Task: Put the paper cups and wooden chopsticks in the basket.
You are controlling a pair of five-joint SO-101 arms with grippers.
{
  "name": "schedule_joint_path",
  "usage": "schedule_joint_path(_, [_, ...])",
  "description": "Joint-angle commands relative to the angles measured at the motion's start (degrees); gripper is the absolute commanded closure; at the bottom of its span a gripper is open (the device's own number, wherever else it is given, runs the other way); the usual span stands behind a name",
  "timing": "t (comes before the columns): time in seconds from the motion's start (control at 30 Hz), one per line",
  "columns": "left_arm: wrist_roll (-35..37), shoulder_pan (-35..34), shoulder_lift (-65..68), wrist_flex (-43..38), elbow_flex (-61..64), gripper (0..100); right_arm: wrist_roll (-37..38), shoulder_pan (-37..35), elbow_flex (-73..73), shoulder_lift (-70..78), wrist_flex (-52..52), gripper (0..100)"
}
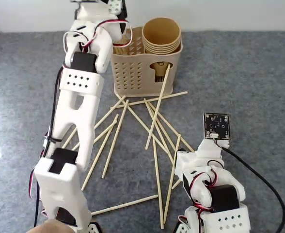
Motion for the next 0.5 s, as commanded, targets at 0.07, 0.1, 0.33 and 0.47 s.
schedule_joint_path(0.07, [-2.46,-0.09,-0.26,2.02,-1.98,90,-0.62,0.48,-0.44,-0.57,-1.36,83.8])
schedule_joint_path(0.1, [-2.46,-0.09,-0.88,3.16,-1.98,88,-0.62,0.48,-0.44,-0.57,-1.36,83.8])
schedule_joint_path(0.33, [-2.46,-0.09,-9.05,11.25,-1.98,84,-0.62,0.48,-0.44,-0.57,-1.19,83.8])
schedule_joint_path(0.47, [-2.46,-1.23,-14.33,17.49,-1.98,84,-0.62,0.48,-0.44,-0.4,-1.19,83.8])
